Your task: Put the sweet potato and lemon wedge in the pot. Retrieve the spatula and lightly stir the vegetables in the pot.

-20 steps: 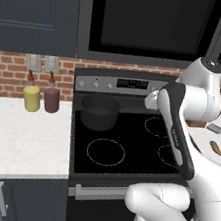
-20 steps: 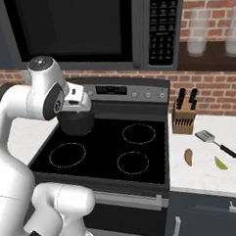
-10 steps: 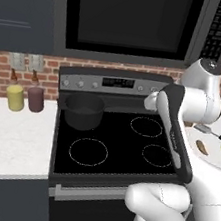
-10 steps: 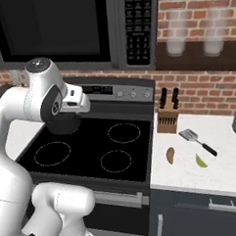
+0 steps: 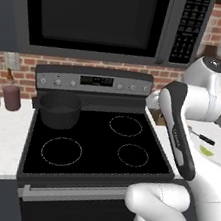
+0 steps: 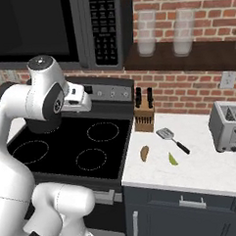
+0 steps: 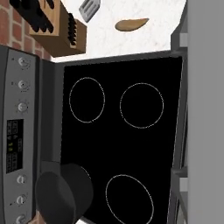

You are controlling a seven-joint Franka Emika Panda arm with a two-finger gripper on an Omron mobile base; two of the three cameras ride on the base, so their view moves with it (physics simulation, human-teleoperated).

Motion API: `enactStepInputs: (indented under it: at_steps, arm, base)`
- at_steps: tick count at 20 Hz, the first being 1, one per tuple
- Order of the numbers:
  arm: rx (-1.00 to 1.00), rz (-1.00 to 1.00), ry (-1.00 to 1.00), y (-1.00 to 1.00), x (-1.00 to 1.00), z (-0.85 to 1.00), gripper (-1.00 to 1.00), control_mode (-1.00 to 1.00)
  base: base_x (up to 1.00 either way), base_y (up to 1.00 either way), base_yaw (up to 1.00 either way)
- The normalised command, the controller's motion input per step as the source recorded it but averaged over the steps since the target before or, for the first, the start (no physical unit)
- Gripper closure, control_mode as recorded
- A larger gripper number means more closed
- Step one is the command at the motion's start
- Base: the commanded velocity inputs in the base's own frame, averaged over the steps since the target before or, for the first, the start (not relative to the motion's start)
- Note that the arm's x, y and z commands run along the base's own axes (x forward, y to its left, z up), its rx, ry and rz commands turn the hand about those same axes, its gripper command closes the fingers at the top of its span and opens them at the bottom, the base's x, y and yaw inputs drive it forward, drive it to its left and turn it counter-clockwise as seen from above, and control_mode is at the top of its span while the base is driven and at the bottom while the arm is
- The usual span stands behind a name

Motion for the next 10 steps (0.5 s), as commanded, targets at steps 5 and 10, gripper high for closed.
enactStepInputs:
  at_steps: [5,10]
  arm:
    - [0.0,0.0,0.0,0.0,0.0,0.0,-1.0,1.0]
    - [0.0,0.0,0.0,0.0,0.0,0.0,-1.0,1.0]
  base:
    - [0.44,-0.2,0.0]
    - [0.75,-0.08,0.0]
